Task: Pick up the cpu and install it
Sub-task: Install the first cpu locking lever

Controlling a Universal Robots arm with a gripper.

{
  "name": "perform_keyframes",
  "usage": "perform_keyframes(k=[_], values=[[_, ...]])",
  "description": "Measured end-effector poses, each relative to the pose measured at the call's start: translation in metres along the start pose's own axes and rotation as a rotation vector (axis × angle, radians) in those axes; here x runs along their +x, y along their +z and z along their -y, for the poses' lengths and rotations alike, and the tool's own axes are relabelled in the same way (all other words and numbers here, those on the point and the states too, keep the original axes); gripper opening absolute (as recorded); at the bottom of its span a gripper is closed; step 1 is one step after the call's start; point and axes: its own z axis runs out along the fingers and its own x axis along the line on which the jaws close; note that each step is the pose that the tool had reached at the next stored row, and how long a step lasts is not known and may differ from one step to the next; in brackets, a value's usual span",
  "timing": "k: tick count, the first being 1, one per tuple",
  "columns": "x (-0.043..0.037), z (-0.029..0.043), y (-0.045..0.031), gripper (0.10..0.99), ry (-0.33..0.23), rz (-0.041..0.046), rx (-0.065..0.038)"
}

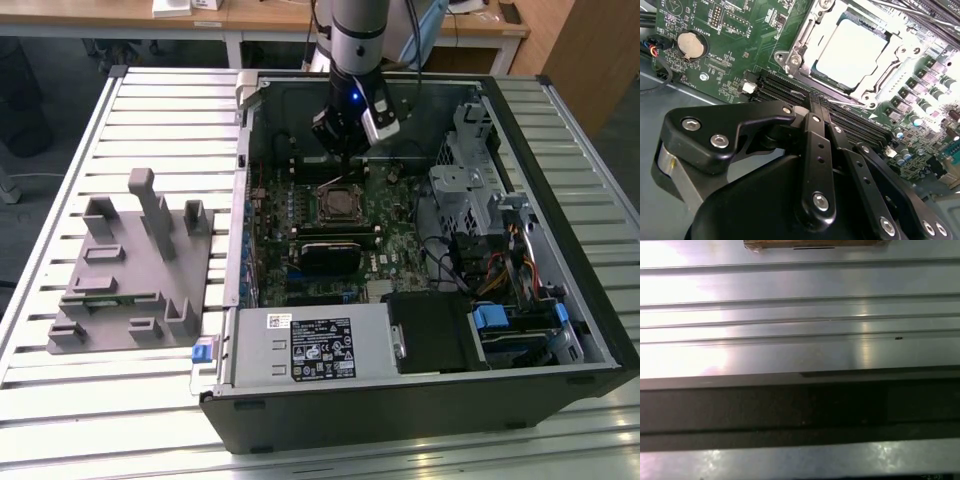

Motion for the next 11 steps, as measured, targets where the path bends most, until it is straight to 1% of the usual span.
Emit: perform_keyframes(k=[11], values=[[-0.0043,0.0001,0.0064,0.106,0.0,-0.0011,0.002]])
